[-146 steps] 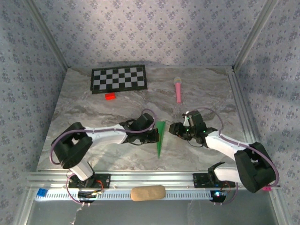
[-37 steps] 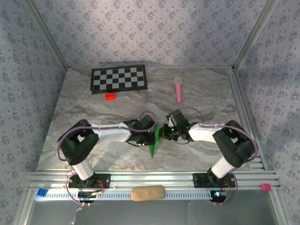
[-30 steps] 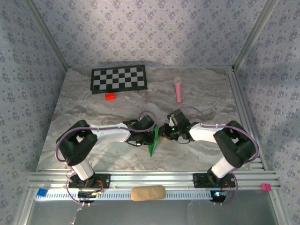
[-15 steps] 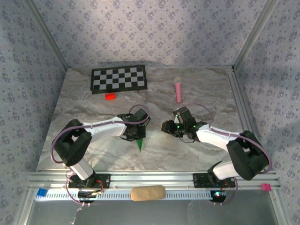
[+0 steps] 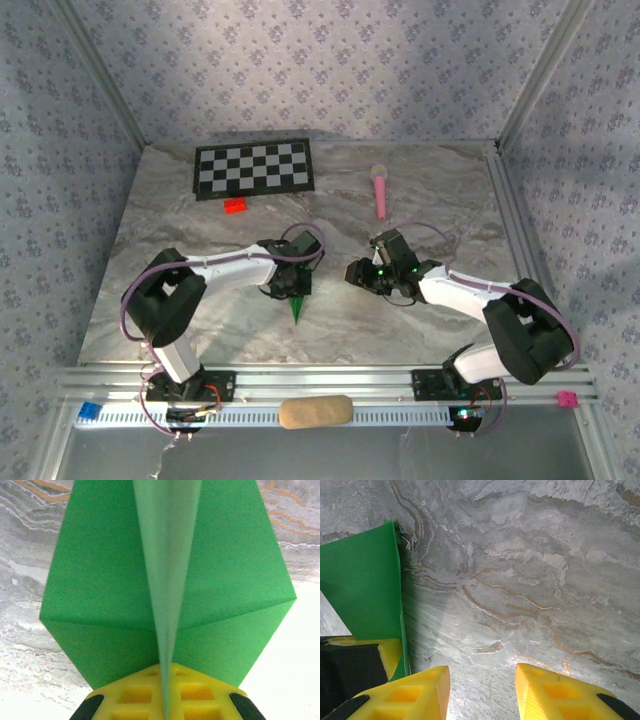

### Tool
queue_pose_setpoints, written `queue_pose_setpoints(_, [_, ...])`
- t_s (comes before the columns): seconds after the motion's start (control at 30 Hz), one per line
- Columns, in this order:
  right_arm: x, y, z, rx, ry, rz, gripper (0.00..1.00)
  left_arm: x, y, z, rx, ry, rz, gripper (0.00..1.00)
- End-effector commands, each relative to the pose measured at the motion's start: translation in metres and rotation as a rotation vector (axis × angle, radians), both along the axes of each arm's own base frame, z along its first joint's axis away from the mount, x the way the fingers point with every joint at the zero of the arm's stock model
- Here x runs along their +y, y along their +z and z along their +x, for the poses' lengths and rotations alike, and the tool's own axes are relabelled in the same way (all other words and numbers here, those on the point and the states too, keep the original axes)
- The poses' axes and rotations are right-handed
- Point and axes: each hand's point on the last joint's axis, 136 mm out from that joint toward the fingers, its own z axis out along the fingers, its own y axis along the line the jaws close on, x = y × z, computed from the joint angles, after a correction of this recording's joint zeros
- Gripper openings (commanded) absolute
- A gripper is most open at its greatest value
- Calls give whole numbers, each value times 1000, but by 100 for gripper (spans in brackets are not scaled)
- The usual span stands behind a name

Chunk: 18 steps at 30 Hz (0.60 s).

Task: Fold a paper plane with a square sheet of paper (pick it up from the middle)
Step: Move the paper plane to the center of the table.

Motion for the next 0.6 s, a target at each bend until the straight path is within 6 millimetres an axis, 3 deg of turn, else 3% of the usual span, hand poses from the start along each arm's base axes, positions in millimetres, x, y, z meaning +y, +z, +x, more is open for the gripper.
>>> queue_pose_setpoints(0.0, [-6,-6,-4,11,3,-30,40,6,-4,-1,19,-13,44,10])
queue_pose_setpoints(0.57, [-6,-7,-7,16,10,-32,41,3,-16,-3,37,-21,81,16])
